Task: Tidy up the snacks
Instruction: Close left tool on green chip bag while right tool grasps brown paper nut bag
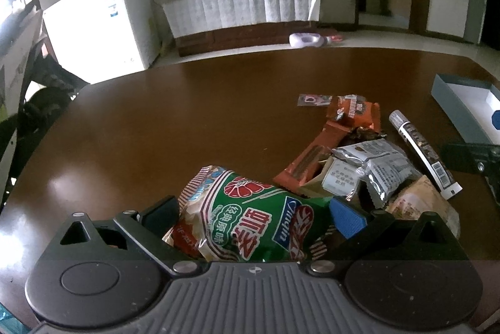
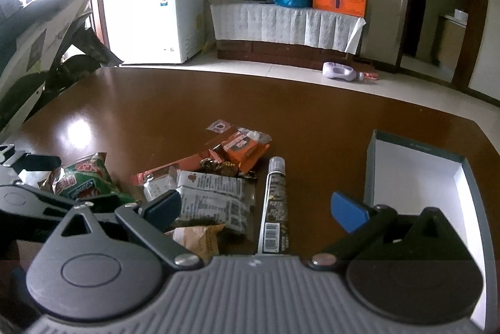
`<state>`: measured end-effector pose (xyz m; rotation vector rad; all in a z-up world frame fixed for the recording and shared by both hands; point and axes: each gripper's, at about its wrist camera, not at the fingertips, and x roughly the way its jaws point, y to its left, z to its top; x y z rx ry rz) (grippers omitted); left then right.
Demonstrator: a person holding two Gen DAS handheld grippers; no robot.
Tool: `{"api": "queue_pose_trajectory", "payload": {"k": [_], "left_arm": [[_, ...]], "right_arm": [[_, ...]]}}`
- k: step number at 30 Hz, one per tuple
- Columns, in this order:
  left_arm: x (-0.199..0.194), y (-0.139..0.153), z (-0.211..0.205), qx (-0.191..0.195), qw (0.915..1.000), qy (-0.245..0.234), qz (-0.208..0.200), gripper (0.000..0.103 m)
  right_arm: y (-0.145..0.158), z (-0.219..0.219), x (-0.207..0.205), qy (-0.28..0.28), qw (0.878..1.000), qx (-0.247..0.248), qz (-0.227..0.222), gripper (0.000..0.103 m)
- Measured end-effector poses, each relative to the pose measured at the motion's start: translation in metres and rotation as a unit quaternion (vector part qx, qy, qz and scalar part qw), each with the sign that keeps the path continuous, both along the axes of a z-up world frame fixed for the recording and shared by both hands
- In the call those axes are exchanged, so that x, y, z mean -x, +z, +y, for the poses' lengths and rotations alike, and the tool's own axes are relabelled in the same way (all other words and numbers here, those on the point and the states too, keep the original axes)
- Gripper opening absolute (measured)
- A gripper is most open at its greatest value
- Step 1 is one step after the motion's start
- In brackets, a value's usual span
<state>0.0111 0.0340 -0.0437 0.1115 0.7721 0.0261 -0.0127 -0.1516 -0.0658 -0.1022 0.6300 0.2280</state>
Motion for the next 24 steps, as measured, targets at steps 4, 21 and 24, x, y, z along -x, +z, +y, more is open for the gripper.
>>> {"api": "queue_pose_trajectory", "payload": {"k": [4, 21, 24], "left_arm": [[-0.001, -0.001, -0.002, -0.003, 1.0, 0.0, -0.001, 0.103], [0.017, 0.007, -0.013, -0.027, 0.9996, -0.002, -0.013, 0.103], [0.021, 0.007, -0.013, -0.028, 0.9995, -0.006, -0.014, 0.103]], "right_arm": [[-0.001, 0.001, 0.0, 0.002, 1.0, 0.0, 0.002, 0.103], [-0.019, -0.001, 0.012, 0.032, 0.999, 0.012, 0.026, 0.103], [-0.019, 0.001, 0.014, 0.039, 0.999, 0.014, 0.026, 0.103]]}}
